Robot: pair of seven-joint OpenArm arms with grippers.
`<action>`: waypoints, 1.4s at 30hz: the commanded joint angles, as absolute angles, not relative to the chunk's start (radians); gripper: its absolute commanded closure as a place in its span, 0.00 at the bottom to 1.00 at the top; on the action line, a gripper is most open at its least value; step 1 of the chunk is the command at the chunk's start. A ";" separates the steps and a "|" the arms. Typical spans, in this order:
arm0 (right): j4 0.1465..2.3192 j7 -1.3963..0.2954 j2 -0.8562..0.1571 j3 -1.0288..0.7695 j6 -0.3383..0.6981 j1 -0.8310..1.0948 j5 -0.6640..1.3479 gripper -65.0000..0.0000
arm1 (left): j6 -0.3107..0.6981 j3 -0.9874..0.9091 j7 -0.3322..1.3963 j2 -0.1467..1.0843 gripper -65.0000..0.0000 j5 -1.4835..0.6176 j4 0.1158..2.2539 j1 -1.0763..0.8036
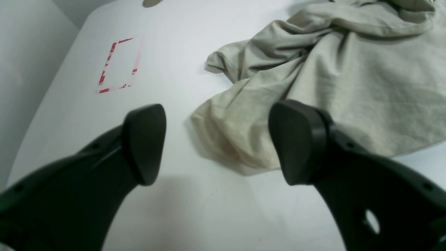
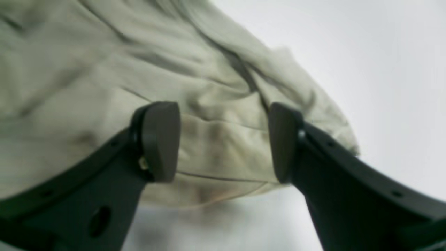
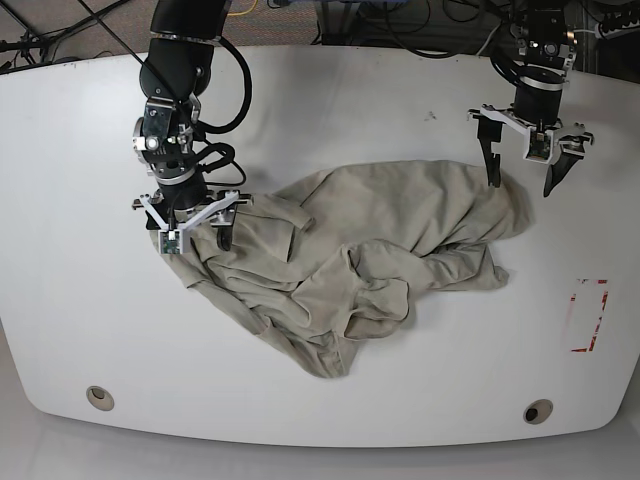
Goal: Fold the T-shirt properly
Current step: 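Move the right gripper down onto the shirt's edge nearest it, then raise the right gripper back off the shirt edge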
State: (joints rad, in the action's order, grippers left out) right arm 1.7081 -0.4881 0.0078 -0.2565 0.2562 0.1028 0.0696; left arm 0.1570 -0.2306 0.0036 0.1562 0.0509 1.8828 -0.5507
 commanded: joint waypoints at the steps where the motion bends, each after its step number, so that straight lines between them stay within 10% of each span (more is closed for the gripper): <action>1: 1.732 -0.481 0.005 -0.292 0.252 0.114 0.121 0.42 | 0.148 -0.239 -0.028 0.162 0.29 0.045 1.899 -0.551; 42: 1.849 -0.524 0.014 -0.362 0.253 0.197 0.198 0.42 | 0.154 -0.213 -0.009 0.164 0.29 0.024 1.901 -0.537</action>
State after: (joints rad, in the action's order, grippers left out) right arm 1.8317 -0.5495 0.0189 -0.3557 0.2474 0.2104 0.1848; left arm 0.1577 -0.2092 0.0223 0.1566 0.0288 1.8835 -0.5369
